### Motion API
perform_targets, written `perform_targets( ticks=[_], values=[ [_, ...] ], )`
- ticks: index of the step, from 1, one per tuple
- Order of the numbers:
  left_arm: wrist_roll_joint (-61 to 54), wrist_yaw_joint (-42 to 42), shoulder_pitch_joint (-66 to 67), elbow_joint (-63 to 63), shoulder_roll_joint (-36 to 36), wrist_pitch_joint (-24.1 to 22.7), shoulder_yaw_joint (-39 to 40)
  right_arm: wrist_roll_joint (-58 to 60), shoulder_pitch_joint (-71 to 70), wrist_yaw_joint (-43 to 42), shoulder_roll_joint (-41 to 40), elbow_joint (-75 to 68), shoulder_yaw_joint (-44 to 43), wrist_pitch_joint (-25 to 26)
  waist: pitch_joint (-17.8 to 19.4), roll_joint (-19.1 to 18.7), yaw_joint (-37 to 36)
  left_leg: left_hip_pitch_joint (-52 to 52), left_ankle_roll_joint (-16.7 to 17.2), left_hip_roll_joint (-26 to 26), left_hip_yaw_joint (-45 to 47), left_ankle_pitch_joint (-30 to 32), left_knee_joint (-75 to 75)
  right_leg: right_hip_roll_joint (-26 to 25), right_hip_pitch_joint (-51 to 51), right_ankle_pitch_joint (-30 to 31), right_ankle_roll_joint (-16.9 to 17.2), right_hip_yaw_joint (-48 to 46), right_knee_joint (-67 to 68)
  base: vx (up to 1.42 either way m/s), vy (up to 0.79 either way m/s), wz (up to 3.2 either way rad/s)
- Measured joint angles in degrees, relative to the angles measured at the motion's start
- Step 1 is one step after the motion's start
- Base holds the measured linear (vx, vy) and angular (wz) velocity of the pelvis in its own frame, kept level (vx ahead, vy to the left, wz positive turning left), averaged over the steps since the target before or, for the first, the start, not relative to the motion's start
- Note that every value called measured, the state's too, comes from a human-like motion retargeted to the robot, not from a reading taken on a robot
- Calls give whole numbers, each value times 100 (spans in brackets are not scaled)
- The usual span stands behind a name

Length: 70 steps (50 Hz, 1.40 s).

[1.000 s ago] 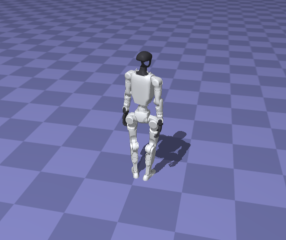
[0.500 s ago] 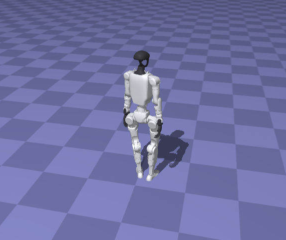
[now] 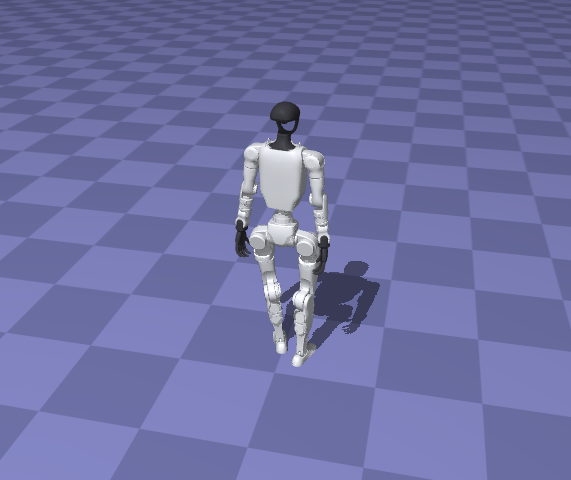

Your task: In place motions

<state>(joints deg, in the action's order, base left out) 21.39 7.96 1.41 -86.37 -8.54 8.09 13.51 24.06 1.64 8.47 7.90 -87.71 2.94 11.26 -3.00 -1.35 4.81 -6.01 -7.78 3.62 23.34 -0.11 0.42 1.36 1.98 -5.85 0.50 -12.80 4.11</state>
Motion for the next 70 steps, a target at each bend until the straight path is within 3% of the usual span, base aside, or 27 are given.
perform_targets(
  ticks=[5,10,17,25,33,39,45,51,53,60,70],
  values=[
    [-245,-159,-15,-38,126,-216,150,-290,84,147,97,-304,-106,40,-98,46,-688,-226,-6,146,-433,203,-63,134,-207,-320,74,-509,88,5,19,142],
    [-360,-50,-157,-195,94,-143,370,3,61,195,201,-454,-35,234,-83,49,-788,-418,40,402,-1319,530,-108,256,-494,-661,233,-1665,236,-2,29,248],
    [-415,-204,-235,-341,-99,-218,487,383,-78,-8,358,-403,-82,306,100,289,-1510,-452,170,814,-2054,802,-205,429,-966,-1025,441,-2892,438,-12,28,198],
    [-589,-429,-156,-582,-233,-300,804,440,-446,-240,520,244,-503,163,620,520,-2707,-345,237,1148,-2360,904,-250,609,-1282,-1183,536,-3445,530,-16,8,78],
    [-794,-519,147,-982,-220,-307,1050,302,-926,-153,158,900,-332,-55,560,561,-2580,-393,240,1127,-2434,904,-217,557,-1243,-1169,577,-3552,486,-1,-1,12],
    [-543,-478,114,-919,-146,-260,773,63,-929,226,-263,1212,136,-231,456,527,-2256,-346,230,979,-2220,862,-164,512,-1154,-1125,529,-3310,516,9,-7,-44],
    [-568,-340,-125,-760,8,-227,557,684,-716,405,-426,1140,719,-302,359,448,-1896,-196,202,728,-1744,742,-79,445,-997,-1019,410,-2795,532,11,-11,-92],
    [-596,-83,-305,-642,-8,-120,429,1261,-553,261,-331,673,956,-239,279,323,-1626,-5,118,347,-815,510,-15,279,-697,-799,201,-1708,522,11,-17,-181],
    [-523,1,-311,-612,-71,-74,393,1291,-550,213,-266,458,881,-140,240,268,-1596,93,79,209,-372,421,49,171,-560,-688,119,-1193,504,9,-23,-238],
    [-251,73,-182,-720,-350,37,400,517,-680,317,105,116,213,197,-70,85,-404,361,167,-120,168,40,147,-103,-227,-216,-95,-409,138,2,-30,-144],
    [-271,68,56,-759,-422,188,825,-443,-751,-88,409,516,-548,67,-401,-215,664,587,318,-415,1280,-313,340,-474,411,318,-204,906,-1,-9,-24,-153]
  ],
)
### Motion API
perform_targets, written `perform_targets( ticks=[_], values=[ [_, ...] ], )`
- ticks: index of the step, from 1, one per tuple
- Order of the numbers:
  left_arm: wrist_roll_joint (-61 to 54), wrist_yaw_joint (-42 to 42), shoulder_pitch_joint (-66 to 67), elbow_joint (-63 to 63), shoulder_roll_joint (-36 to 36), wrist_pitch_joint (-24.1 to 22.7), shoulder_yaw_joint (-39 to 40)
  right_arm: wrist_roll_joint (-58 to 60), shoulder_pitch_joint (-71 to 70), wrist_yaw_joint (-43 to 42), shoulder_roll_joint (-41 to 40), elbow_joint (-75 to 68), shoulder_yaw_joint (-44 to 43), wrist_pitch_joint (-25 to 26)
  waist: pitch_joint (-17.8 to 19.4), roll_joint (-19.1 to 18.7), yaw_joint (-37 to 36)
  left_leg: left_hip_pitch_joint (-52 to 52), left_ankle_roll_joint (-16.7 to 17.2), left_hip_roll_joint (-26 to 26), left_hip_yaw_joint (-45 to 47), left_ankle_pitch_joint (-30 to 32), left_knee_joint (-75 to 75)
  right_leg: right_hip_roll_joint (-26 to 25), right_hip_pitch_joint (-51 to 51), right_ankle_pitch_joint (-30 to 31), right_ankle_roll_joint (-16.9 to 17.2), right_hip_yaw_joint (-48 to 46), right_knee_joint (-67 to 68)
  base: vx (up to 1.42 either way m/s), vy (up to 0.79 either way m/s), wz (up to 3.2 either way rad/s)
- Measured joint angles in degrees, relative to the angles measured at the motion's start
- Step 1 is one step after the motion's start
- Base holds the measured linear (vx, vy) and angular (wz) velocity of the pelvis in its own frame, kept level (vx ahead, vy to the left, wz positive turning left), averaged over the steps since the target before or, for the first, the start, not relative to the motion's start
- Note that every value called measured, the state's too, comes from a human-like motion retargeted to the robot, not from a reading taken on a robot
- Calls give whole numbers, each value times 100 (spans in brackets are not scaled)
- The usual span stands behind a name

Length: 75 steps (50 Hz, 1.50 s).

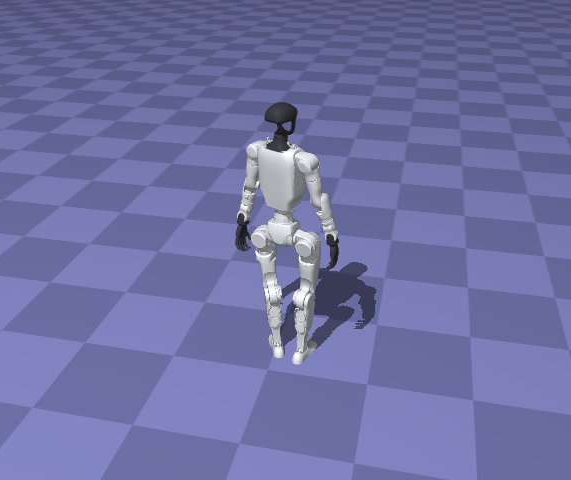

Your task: In place motions

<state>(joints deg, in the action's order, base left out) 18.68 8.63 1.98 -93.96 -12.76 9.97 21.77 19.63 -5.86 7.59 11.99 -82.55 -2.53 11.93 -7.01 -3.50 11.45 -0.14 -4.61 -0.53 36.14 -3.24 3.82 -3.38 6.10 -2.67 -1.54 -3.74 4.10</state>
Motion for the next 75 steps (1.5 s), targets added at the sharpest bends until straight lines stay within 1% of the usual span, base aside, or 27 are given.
perform_targets(
  ticks=[5,10,15,20,23,26,30,32,35,37,43,48,50,54,58,62,67,70,75],
  values=[
    [-164,120,-144,202,138,-18,-137,-90,150,-213,17,-117,-164,69,28,-140,363,92,50,-97,247,-99,14,-153,93,122,-1,323,-17,-5,-9,-88],
    [-174,281,-395,479,294,-76,-355,-212,469,-147,-49,-449,-265,144,32,-282,631,132,89,-190,407,-145,31,-276,125,150,-4,470,-33,0,-5,-37],
    [-238,419,-562,671,424,-148,-624,-283,775,-36,-225,-748,-355,183,26,-332,736,128,113,-250,434,-155,22,-329,119,127,-13,499,-34,0,0,0],
    [-196,574,-597,733,493,-171,-775,-262,950,49,-393,-770,-262,130,-1,-361,739,98,126,-263,454,-152,23,-363,109,99,-44,503,-53,0,0,0],
    [-102,613,-564,695,517,-163,-798,-178,982,23,-463,-717,-116,99,-14,-325,693,87,116,-208,404,-148,22,-398,107,92,-139,421,-52,2,1,17],
    [-56,620,-503,600,529,-143,-772,142,942,-100,-491,-668,71,171,-10,-302,733,41,79,-143,183,-117,14,-374,88,68,-213,119,-56,3,3,72],
    [-13,621,-428,474,512,-83,-689,752,849,-134,-451,-622,294,257,15,-362,963,-135,-12,-87,-475,-15,-30,-190,14,-58,-144,-572,-51,5,6,146],
    [18,613,-407,452,489,-63,-650,922,829,-36,-399,-626,360,240,22,-383,906,-231,-52,-74,-741,42,-72,-89,-81,-139,-56,-800,-61,6,8,135],
    [83,598,-413,465,438,-53,-618,885,839,108,-295,-700,378,192,-16,-305,447,-340,-100,6,-916,99,-145,-73,-303,-287,-74,-946,-144,7,11,92],
    [122,599,-452,486,389,-56,-658,705,877,176,-227,-807,309,176,-59,-235,178,-469,-134,83,-1212,183,-211,9,-450,-392,-24,-1196,-194,9,12,157],
    [146,558,-642,538,221,-77,-769,290,989,320,-28,-1154,57,321,-267,84,-509,-993,-165,489,-2348,568,-376,265,-769,-729,150,-2388,-290,10,22,236],
    [117,440,-707,584,95,-118,-628,486,1009,208,111,-1146,-49,317,-309,492,-1190,-1280,-89,937,-3142,844,-430,432,-958,-959,322,-3365,-358,-1,27,234],
    [93,361,-680,576,60,-130,-503,642,973,127,167,-1080,-116,323,-214,689,-1611,-1312,-45,1098,-3322,925,-438,525,-1029,-1029,369,-3621,-347,-6,32,155],
    [-25,155,-510,510,-15,-109,-137,771,825,-29,271,-835,-200,355,184,1014,-2601,-1235,43,1294,-3444,992,-451,700,-1202,-1129,397,-3910,-301,-16,34,76],
    [-201,46,-236,502,-154,-78,221,710,605,-100,279,-494,-246,245,641,1242,-3427,-1098,101,1387,-3490,1003,-459,766,-1409,-1195,416,-4143,-305,-22,13,42],
    [-374,-154,169,595,-188,-166,377,495,425,-1,229,-199,-287,63,953,1414,-4066,-1009,153,1486,-3596,1017,-459,799,-1586,-1292,480,-4413,-285,-10,3,57],
    [-558,-262,592,564,-18,-231,574,417,102,179,120,95,-254,-30,1219,1510,-4491,-956,191,1592,-3795,1058,-476,785,-1757,-1404,597,-4667,-238,-5,-4,67],
    [-579,-152,801,468,168,-295,724,502,-65,204,48,264,-165,-48,1283,1524,-4567,-953,209,1641,-3866,1091,-475,770,-1811,-1436,641,-4764,-241,-3,-2,49],
    [-453,-51,985,144,309,-315,699,667,-214,275,-86,558,187,-215,1250,1482,-4548,-975,237,1676,-3901,1132,-462,766,-1826,-1455,676,-4821,-247,-1,1,18]
  ],
)
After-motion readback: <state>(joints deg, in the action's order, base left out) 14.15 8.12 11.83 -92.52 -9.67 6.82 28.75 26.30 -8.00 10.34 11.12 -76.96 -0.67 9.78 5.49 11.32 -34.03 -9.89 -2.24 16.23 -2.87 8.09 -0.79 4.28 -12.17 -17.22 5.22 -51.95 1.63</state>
